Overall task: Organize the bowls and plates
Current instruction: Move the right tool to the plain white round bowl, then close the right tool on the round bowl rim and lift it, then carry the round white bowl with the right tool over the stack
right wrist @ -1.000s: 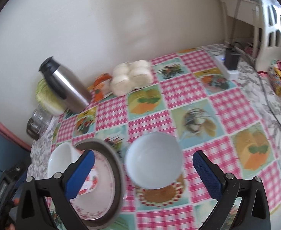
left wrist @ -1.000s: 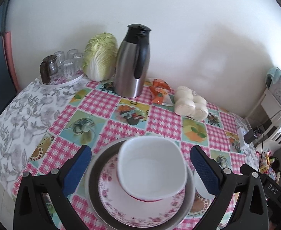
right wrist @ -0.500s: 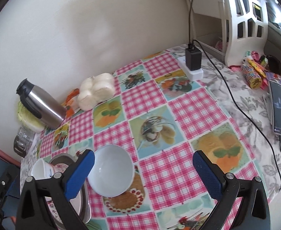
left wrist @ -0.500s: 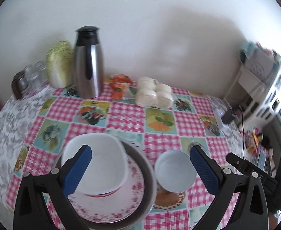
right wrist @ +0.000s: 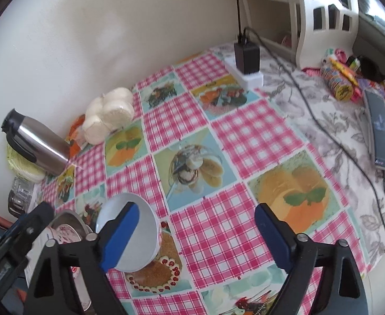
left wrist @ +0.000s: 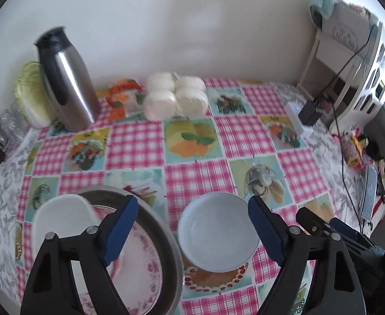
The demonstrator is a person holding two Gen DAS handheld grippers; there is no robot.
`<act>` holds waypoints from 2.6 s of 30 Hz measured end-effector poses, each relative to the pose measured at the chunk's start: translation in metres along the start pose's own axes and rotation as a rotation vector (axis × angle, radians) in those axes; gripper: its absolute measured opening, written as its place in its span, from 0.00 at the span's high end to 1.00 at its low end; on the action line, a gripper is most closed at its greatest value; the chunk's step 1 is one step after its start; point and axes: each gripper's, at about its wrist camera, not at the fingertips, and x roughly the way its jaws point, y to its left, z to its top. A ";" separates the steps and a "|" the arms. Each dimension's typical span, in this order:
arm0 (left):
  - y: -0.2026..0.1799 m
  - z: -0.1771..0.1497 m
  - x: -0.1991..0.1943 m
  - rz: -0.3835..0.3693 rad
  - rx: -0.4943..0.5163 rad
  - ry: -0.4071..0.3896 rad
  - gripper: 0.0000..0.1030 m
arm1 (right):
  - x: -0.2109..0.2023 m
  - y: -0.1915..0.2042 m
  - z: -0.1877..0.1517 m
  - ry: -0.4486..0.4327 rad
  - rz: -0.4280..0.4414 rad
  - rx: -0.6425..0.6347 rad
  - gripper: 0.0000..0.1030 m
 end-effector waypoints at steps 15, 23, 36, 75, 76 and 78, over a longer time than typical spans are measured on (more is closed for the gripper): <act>0.003 -0.006 0.078 -0.035 -0.040 0.179 0.40 | 0.045 0.012 -0.012 0.136 0.006 -0.041 0.27; 0.006 -0.010 0.093 -0.054 -0.047 0.205 0.51 | 0.064 0.026 -0.019 0.187 0.038 -0.070 0.49; 0.004 -0.014 0.103 -0.054 -0.035 0.217 0.66 | 0.070 0.031 -0.019 0.169 0.141 -0.028 0.93; -0.020 -0.019 0.078 -0.088 0.057 0.140 0.86 | 0.053 0.003 -0.006 0.131 0.141 0.067 0.92; -0.019 -0.018 0.073 -0.089 0.056 0.130 0.86 | 0.048 0.005 -0.006 0.120 0.147 0.063 0.92; -0.016 -0.016 0.061 -0.091 0.052 0.104 0.86 | 0.038 0.009 -0.004 0.100 0.161 0.055 0.91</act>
